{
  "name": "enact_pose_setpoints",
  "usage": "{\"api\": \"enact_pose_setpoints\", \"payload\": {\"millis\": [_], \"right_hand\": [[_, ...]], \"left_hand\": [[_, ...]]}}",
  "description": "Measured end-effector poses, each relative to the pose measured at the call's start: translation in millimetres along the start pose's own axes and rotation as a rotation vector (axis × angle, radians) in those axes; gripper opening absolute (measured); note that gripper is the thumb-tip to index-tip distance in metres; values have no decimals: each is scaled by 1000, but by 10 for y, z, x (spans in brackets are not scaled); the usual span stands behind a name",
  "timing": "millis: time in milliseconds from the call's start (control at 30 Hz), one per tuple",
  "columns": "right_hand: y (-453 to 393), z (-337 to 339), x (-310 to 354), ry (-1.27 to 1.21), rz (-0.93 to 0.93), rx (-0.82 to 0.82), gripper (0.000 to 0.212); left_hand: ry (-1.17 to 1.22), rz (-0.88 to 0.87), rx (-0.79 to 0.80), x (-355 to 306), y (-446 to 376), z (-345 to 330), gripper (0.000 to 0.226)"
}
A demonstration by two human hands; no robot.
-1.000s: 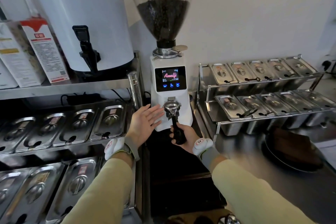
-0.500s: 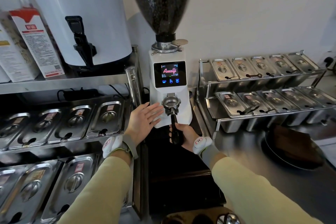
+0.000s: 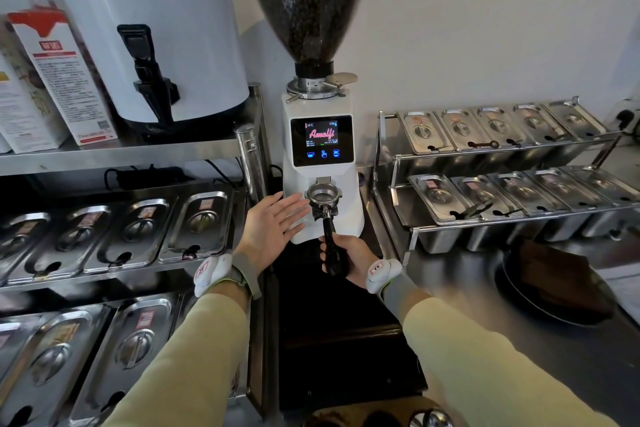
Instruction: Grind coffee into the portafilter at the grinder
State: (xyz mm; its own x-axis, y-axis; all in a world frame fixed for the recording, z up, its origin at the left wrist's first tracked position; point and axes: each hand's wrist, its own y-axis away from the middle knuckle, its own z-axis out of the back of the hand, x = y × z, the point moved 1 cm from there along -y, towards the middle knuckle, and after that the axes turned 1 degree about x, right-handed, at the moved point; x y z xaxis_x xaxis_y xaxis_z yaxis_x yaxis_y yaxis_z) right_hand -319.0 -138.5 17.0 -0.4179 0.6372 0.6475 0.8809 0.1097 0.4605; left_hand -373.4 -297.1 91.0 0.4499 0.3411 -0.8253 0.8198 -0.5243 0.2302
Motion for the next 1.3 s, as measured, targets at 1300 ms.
{"api": "enact_pose_setpoints", "payload": {"millis": [1300], "right_hand": [[89, -282, 109, 1139, 109, -393, 33]], "left_hand": [[4, -12, 7, 2, 36, -73, 41]]}}
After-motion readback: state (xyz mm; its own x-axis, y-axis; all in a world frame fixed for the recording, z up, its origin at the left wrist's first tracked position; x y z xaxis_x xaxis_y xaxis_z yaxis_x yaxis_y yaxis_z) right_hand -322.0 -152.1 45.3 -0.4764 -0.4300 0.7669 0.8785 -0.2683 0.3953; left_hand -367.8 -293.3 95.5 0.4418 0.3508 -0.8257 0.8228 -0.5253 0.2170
